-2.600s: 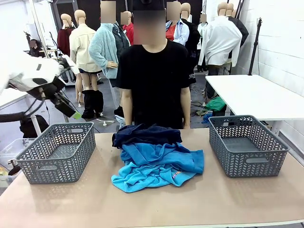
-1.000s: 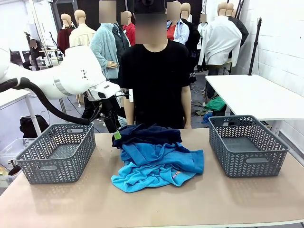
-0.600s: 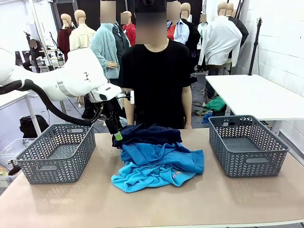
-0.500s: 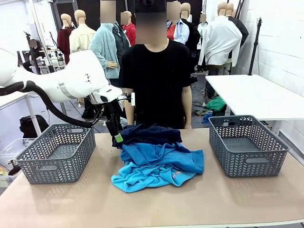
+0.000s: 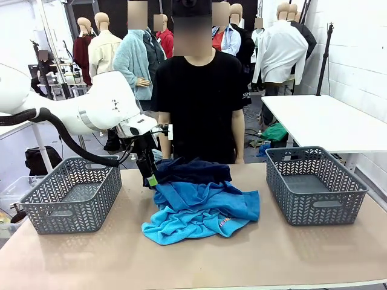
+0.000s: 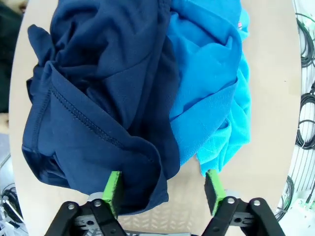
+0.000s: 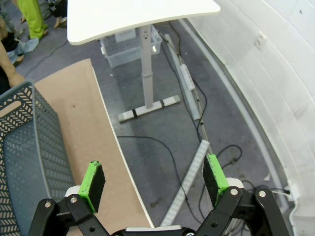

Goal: Sort the tops and bottoms.
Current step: Lift clothes from the center of the table with your left hand.

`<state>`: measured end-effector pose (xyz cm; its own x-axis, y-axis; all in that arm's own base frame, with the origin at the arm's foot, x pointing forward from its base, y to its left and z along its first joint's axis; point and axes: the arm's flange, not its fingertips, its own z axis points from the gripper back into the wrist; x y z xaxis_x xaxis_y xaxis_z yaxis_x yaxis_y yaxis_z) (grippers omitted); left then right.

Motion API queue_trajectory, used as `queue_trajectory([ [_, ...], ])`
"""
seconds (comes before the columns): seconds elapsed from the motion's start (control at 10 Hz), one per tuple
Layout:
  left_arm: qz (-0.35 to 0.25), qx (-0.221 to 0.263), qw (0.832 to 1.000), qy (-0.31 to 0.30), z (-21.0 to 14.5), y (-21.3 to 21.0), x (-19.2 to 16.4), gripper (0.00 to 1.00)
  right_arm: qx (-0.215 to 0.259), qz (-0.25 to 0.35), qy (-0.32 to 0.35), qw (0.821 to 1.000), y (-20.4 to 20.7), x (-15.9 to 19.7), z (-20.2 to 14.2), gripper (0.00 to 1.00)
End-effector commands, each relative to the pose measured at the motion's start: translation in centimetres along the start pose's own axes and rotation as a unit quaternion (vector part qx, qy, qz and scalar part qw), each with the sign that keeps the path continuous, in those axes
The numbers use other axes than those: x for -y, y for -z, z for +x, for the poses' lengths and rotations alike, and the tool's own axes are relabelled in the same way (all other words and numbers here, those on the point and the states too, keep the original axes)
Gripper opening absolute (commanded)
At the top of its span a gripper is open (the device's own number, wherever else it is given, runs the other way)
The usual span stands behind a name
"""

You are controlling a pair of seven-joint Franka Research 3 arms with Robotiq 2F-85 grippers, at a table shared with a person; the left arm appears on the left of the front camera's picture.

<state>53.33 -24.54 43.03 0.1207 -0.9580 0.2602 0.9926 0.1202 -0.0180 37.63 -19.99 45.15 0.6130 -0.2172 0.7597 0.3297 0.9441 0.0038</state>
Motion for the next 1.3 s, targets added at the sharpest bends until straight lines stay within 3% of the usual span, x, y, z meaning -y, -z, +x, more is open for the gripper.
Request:
queue_trajectory([
  [0.0,-0.004,-0.001,1.0,0.022,-0.2,-0.8,0.0,0.41,-0.005,0.001,-0.002,1.0,-0.1,0.0,0.0,1.0],
  [0.2,-0.004,-0.001,1.0,0.021,-0.3,-0.9,0.0,0.02,-0.005,0.001,-0.002,1.0,-0.1,0.0,0.0,1.0],
  [0.9,0.015,0.009,1.0,0.023,0.1,-2.7,1.0,0.0,-0.005,0.001,-0.002,1.0,-0.1,0.0,0.0,1.0],
  [1.1,0.057,0.017,0.998,0.026,1.1,-6.0,2.2,0.0,-0.005,0.001,-0.002,1.0,-0.1,0.0,0.0,1.0],
  [1.2,0.092,0.03,0.994,0.04,2.1,-9.8,3.5,0.0,-0.005,0.001,-0.002,1.0,-0.1,0.0,0.0,1.0],
])
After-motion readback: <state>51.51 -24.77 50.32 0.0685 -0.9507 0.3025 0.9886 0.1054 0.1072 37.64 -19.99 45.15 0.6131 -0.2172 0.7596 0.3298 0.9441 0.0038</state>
